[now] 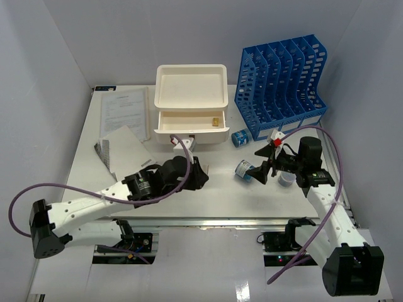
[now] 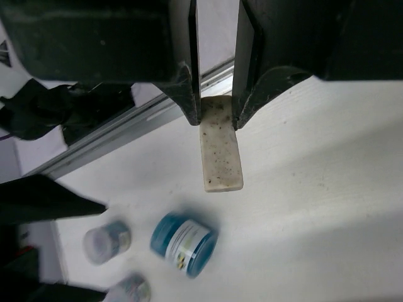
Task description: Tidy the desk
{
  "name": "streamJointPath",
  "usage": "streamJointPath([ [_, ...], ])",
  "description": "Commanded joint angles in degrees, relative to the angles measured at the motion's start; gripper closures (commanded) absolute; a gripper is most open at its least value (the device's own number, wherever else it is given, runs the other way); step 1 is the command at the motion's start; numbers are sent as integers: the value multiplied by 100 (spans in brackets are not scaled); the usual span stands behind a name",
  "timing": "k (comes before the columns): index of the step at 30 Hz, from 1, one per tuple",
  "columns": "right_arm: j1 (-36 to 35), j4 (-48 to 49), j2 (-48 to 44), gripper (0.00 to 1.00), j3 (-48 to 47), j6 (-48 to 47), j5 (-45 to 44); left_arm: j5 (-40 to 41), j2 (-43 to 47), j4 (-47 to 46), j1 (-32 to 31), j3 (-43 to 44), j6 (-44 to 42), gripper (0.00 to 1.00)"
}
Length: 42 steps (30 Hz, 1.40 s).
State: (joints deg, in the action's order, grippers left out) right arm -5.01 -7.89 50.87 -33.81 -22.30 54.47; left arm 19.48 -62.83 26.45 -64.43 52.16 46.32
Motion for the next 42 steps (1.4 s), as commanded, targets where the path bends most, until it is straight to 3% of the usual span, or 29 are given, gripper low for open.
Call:
streamJointPath([
  [1,208,323,-69,2,202,-173,436,29,304,-22,505,698,-194,100],
  [8,428,384,-85,2,381,-274,581,-1141,-320,-166,2459,1475,-98,100],
  [18,624,428,-156,2,482,-290,661,-1540,-1308,-467,3006,1955,-65,98],
  [26,738,542,-148,3,550,-240,792,-1473,-1319,-474,3102,1974,-97,41],
  [30,823,584,-159,3,598,-217,851,-1577,-1327,-496,3166,1929,-109,20],
  [32,868,629,-182,3,628,-180,896,-1638,-1320,-534,3181,1929,-131,16],
  [35,928,667,-192,3,652,-149,970,-1699,-1254,-582,3191,1999,-244,15],
  [38,958,675,-209,3,683,-231,1135,-1879,-1081,-729,3191,2025,-643,24],
  [41,967,657,-224,3,711,-315,1198,-2318,-801,-865,3191,1877,-1033,43],
  [42,968,657,-215,3,720,-330,1226,-2376,-591,-888,3191,1712,-1096,55],
])
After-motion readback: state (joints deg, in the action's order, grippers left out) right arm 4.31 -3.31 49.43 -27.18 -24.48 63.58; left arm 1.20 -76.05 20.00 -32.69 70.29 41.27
